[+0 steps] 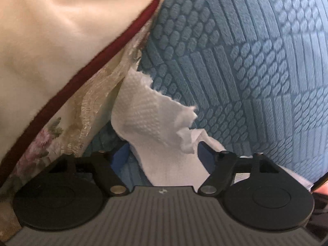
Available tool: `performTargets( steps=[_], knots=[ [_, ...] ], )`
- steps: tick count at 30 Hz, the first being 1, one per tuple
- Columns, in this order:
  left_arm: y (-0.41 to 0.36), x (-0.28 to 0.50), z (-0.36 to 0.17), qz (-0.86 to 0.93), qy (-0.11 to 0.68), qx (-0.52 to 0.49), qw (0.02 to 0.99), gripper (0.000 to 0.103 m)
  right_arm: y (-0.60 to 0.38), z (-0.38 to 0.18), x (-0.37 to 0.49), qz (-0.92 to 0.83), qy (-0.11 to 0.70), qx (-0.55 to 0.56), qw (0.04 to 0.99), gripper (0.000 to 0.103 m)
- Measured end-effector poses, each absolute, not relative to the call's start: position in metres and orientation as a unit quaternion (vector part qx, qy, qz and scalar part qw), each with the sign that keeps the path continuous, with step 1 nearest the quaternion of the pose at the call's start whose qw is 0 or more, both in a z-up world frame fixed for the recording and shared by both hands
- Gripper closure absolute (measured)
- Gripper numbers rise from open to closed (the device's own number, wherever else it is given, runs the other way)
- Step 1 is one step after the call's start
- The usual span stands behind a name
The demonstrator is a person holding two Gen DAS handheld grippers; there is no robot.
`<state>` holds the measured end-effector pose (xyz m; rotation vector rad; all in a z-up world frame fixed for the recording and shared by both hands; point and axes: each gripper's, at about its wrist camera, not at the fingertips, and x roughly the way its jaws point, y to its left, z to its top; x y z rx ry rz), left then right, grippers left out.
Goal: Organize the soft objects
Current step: 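Close the left tool on the white tissue while the right tool lowers to the mask, then hold the tissue in the left tool while the right tool grasps the mask edge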
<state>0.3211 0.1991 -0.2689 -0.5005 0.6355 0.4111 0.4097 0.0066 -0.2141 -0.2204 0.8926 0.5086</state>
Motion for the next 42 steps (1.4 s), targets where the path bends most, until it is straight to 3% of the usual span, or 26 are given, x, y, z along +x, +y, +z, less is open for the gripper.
performTargets(
  steps=[3, 6, 8, 11, 19, 24, 25, 26, 28, 34, 42],
  knots=[
    [0.190, 0.324, -0.269, 0.204, 0.312, -0.222, 0.901, 0.046, 0.013, -0.211, 0.400, 0.253, 0.420, -0.117, 0.864, 0.072],
    [0.188, 0.331, -0.268, 0.209, 0.321, -0.200, 0.902, 0.068, 0.017, -0.210, 0.395, 0.262, 0.421, -0.123, 0.859, 0.094],
    [0.182, 0.332, -0.263, 0.212, 0.328, -0.185, 0.902, 0.082, 0.020, -0.209, 0.392, 0.271, 0.423, -0.123, 0.856, 0.100],
    [0.184, 0.335, -0.257, 0.207, 0.336, -0.179, 0.901, 0.090, 0.022, -0.206, 0.390, 0.281, 0.427, -0.113, 0.852, 0.100],
    [0.174, 0.335, -0.215, 0.172, 0.308, -0.159, 0.922, 0.091, 0.005, -0.191, 0.405, 0.292, 0.424, -0.079, 0.854, 0.099],
    [0.164, 0.329, -0.207, 0.162, 0.314, -0.168, 0.920, 0.091, -0.008, -0.182, 0.419, 0.283, 0.401, -0.089, 0.867, 0.093],
    [0.166, 0.330, -0.209, 0.162, 0.314, -0.174, 0.919, 0.091, -0.010, -0.180, 0.421, 0.280, 0.397, -0.090, 0.869, 0.084],
    [0.167, 0.331, -0.210, 0.161, 0.315, -0.180, 0.918, 0.091, -0.009, -0.177, 0.422, 0.280, 0.394, -0.088, 0.871, 0.065],
    [0.171, 0.331, -0.211, 0.160, 0.317, -0.189, 0.915, 0.091, -0.012, -0.170, 0.429, 0.279, 0.390, -0.092, 0.873, 0.054],
    [0.194, 0.327, -0.208, 0.157, 0.320, -0.202, 0.912, 0.091, -0.019, -0.156, 0.440, 0.275, 0.385, -0.081, 0.877, 0.054],
    [0.164, 0.322, -0.204, 0.138, 0.328, -0.185, 0.916, 0.091, -0.006, -0.130, 0.440, 0.297, 0.339, -0.112, 0.885, 0.052]
  ],
)
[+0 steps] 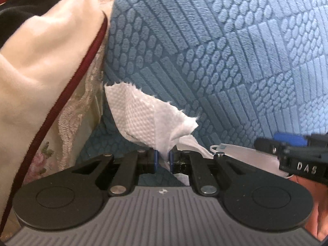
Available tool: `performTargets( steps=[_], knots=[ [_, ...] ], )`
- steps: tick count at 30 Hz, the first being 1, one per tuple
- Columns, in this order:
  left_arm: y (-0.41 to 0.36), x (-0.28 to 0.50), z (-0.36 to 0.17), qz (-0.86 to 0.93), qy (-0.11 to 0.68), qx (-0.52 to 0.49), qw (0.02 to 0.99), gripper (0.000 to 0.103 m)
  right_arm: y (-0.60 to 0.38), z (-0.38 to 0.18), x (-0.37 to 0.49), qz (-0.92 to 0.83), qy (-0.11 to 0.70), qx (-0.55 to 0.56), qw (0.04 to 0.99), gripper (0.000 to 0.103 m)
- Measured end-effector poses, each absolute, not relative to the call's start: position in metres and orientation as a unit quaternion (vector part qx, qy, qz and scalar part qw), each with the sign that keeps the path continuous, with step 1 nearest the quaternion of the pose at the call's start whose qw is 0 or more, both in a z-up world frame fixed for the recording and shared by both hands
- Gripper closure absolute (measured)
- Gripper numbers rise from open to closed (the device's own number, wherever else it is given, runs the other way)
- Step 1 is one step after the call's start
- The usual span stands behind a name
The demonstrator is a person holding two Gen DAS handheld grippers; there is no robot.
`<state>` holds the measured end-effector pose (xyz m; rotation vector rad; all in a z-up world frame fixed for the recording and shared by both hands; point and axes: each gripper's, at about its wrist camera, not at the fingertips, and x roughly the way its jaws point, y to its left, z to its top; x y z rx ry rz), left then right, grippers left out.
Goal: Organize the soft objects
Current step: 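Hold the tissue in the left tool while the right tool grasps the mask edge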
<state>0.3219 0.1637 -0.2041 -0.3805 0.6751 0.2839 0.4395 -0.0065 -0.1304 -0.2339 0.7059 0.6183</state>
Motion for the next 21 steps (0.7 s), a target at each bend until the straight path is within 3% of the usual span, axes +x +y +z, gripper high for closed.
performTargets(
  steps=[2, 12, 21],
  knots=[
    [0.162, 0.320, -0.201, 0.135, 0.332, -0.184, 0.915, 0.091, -0.006, -0.129, 0.441, 0.302, 0.331, -0.122, 0.886, 0.034],
    [0.134, 0.330, -0.212, 0.126, 0.343, -0.176, 0.914, 0.091, -0.003, -0.166, 0.464, 0.307, 0.405, -0.127, 0.852, 0.032],
    [0.153, 0.333, -0.213, 0.133, 0.345, -0.181, 0.911, 0.091, 0.000, -0.191, 0.468, 0.312, 0.452, -0.132, 0.825, 0.032]
  ],
)
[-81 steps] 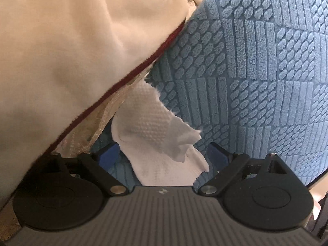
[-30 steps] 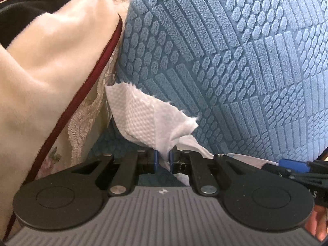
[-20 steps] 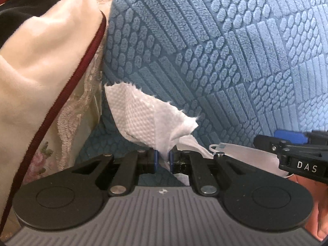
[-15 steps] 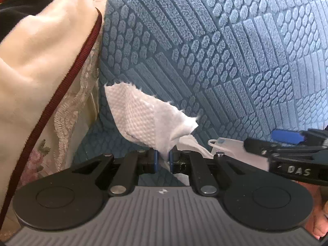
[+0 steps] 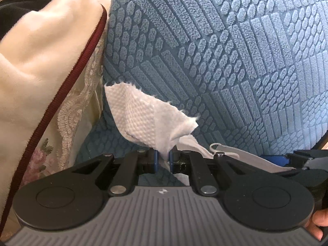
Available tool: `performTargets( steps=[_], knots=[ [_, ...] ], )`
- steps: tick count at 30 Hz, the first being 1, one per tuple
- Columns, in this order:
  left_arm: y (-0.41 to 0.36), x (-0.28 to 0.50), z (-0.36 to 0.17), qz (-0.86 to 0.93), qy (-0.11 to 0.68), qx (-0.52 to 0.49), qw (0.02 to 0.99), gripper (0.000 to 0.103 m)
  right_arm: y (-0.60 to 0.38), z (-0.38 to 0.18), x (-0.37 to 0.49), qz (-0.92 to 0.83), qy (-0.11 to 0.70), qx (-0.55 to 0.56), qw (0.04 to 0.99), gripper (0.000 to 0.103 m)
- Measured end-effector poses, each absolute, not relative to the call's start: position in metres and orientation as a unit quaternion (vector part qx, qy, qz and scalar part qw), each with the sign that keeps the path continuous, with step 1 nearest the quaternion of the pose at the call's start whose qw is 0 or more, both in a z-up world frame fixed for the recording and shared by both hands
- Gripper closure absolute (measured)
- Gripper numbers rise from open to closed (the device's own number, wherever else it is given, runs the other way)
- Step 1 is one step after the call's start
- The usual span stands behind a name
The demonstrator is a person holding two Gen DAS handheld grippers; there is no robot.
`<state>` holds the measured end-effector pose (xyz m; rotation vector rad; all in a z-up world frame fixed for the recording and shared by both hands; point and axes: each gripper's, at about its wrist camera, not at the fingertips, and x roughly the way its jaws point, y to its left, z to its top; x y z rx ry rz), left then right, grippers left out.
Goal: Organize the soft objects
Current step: 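Hold the tissue in the left tool while the right tool grasps the mask edge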
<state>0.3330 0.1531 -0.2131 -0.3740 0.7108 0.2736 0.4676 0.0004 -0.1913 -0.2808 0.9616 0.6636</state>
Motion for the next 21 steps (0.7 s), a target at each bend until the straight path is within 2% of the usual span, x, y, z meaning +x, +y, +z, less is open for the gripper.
performTargets(
  steps=[6, 8, 21],
  knots=[
    [0.172, 0.338, -0.214, 0.137, 0.346, -0.187, 0.909, 0.091, 0.013, -0.213, 0.442, 0.315, 0.457, -0.151, 0.818, 0.030],
    [0.176, 0.335, -0.213, 0.139, 0.346, -0.188, 0.909, 0.091, 0.022, -0.216, 0.438, 0.324, 0.461, -0.151, 0.812, 0.026],
    [0.191, 0.331, -0.213, 0.150, 0.342, -0.200, 0.906, 0.090, 0.065, -0.232, 0.394, 0.352, 0.463, -0.206, 0.787, 0.027]
  ],
)
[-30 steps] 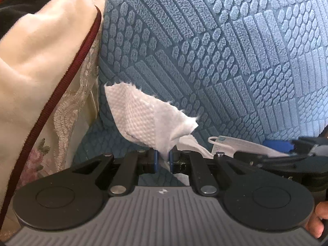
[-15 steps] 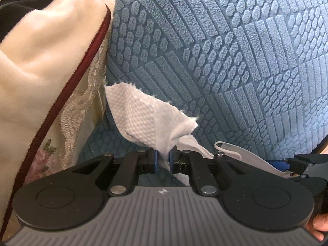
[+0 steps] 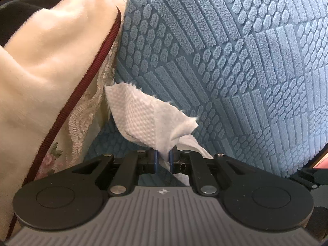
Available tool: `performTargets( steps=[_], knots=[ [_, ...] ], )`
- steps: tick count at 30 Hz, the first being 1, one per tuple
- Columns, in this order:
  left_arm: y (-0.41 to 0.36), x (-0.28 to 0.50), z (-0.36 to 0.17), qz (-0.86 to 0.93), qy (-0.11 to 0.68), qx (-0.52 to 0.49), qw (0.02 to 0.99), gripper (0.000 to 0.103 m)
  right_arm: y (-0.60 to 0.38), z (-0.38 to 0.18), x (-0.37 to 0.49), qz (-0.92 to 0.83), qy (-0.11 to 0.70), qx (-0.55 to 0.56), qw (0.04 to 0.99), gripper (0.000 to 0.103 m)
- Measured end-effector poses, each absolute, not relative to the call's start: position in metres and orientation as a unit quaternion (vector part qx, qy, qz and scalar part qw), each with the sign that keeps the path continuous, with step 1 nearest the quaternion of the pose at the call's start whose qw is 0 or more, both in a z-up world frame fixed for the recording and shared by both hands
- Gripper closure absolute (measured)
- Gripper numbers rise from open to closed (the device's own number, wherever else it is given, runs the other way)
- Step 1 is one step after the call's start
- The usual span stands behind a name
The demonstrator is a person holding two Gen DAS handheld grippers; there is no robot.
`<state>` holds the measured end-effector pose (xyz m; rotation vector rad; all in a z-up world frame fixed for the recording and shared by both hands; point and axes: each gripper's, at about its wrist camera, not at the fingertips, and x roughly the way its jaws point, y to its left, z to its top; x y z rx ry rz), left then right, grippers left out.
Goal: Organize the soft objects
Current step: 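Hold the tissue in the left tool while the right tool grasps the mask edge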
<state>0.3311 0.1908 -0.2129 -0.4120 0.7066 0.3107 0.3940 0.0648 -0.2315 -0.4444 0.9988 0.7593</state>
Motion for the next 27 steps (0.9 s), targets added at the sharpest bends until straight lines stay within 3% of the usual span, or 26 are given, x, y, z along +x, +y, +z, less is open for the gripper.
performTargets(
  steps=[9, 12, 14, 19, 27],
  knots=[
    [0.195, 0.332, -0.211, 0.150, 0.344, -0.198, 0.906, 0.090, 0.061, -0.234, 0.392, 0.352, 0.455, -0.188, 0.796, 0.031],
    [0.202, 0.330, -0.211, 0.149, 0.344, -0.196, 0.906, 0.090, 0.054, -0.234, 0.392, 0.346, 0.454, -0.181, 0.801, 0.041],
    [0.192, 0.335, -0.211, 0.150, 0.344, -0.195, 0.906, 0.090, 0.052, -0.234, 0.391, 0.339, 0.450, -0.177, 0.807, 0.057],
    [0.182, 0.331, -0.215, 0.149, 0.343, -0.194, 0.907, 0.090, 0.047, -0.236, 0.391, 0.320, 0.445, -0.163, 0.820, 0.083],
    [0.189, 0.332, -0.210, 0.146, 0.340, -0.193, 0.909, 0.090, 0.026, -0.224, 0.400, 0.281, 0.440, -0.096, 0.848, 0.092]
  ],
)
